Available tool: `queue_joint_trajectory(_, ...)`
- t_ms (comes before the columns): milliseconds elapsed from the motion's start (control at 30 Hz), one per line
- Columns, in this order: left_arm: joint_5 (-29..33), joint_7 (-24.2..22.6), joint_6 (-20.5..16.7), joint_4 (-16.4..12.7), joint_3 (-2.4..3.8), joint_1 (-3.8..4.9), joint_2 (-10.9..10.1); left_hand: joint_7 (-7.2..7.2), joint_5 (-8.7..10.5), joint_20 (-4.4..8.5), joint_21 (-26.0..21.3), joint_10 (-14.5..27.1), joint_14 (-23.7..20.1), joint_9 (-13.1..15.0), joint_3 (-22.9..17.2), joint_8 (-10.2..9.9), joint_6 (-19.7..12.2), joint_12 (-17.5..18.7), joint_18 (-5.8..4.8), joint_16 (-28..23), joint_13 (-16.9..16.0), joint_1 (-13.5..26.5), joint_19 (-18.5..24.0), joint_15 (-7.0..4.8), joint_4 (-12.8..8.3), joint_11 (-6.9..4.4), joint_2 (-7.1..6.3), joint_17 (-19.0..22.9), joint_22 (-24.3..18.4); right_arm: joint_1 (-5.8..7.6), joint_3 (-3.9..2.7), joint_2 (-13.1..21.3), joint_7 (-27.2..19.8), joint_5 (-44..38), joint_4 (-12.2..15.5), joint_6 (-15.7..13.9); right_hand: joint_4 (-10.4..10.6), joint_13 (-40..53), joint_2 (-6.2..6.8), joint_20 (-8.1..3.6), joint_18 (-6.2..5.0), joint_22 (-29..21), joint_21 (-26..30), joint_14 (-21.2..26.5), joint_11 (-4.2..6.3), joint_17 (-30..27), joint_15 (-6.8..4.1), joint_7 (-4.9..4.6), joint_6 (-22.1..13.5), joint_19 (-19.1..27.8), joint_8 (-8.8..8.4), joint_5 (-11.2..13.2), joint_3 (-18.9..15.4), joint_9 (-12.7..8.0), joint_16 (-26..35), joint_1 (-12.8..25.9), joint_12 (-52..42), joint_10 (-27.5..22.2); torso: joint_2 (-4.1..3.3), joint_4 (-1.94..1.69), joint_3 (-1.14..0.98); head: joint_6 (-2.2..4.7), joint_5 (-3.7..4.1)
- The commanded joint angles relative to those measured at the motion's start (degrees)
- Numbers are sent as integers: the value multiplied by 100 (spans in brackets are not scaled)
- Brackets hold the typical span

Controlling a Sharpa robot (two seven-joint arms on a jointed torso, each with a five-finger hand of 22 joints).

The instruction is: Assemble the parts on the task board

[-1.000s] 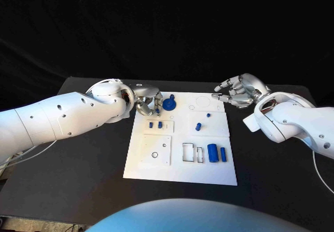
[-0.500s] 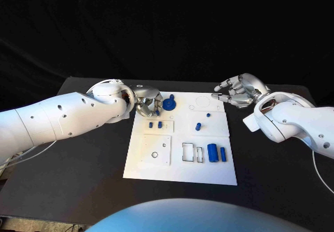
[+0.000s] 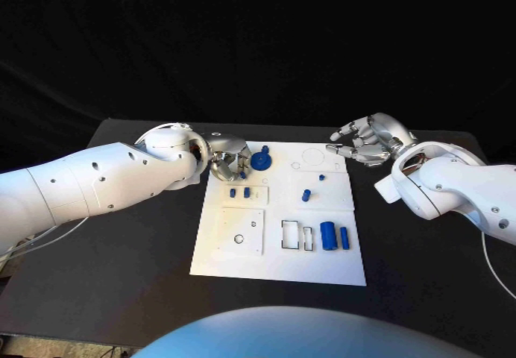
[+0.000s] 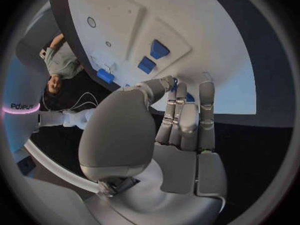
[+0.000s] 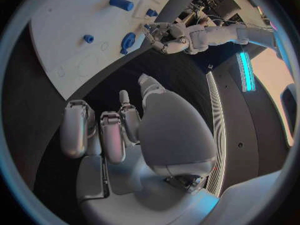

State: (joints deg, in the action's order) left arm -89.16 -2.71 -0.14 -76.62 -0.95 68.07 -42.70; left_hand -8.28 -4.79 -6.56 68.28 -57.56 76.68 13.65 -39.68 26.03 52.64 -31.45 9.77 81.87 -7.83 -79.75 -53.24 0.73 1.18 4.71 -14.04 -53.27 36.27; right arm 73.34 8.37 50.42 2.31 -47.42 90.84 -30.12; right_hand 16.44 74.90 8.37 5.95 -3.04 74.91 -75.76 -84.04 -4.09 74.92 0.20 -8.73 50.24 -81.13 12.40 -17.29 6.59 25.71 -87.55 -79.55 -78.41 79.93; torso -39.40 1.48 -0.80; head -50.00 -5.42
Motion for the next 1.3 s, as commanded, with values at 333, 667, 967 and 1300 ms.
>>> queue_joint_trajectory(333,-43,-49,164,0,-3,-1,29,-4,43,-6,-23,-47,-14,5,12,-35,51,48,73,-8,11,-38,-13,6,-42,-5,19,8,-6,-4,0,-5,-32,-52,4,32,2,177,-2,8,-80,392,32,-416,2,711,-25,-15,-40,28,39,2,44,5,19,43,15,-10,5,-5,-4,0,4)
queue_joint_trajectory(667,-33,-65,180,11,-4,-1,30,-2,45,-7,-17,-56,-8,6,15,-38,59,53,69,-5,10,-39,-23,6,-40,-7,27,-6,9,-4,0,-5,-22,-56,2,23,2,177,-2,8,-80,392,32,-416,2,711,-25,-15,-40,28,39,2,44,5,19,43,15,-10,1,0,-2,0,9)
queue_joint_trajectory(967,-32,-69,133,2,-5,-1,25,5,49,-7,-4,-90,4,14,20,-38,90,54,64,2,4,-50,-47,1,-43,-17,50,-25,41,-4,0,-4,-19,-57,-1,22,2,177,-2,8,-80,392,32,-416,2,711,-25,-15,-40,28,39,2,44,5,19,43,15,-10,1,-6,1,0,6)
queue_joint_trajectory(1300,-32,-43,127,4,-5,0,29,-9,51,-6,-30,-68,11,-3,62,-128,19,118,72,6,11,-14,-15,10,-30,-2,22,-31,-11,-4,0,-8,-22,-57,-5,20,2,177,-2,8,-80,392,32,-416,2,711,-25,-15,-40,28,39,2,44,5,19,43,15,-10,1,-2,-2,0,4)
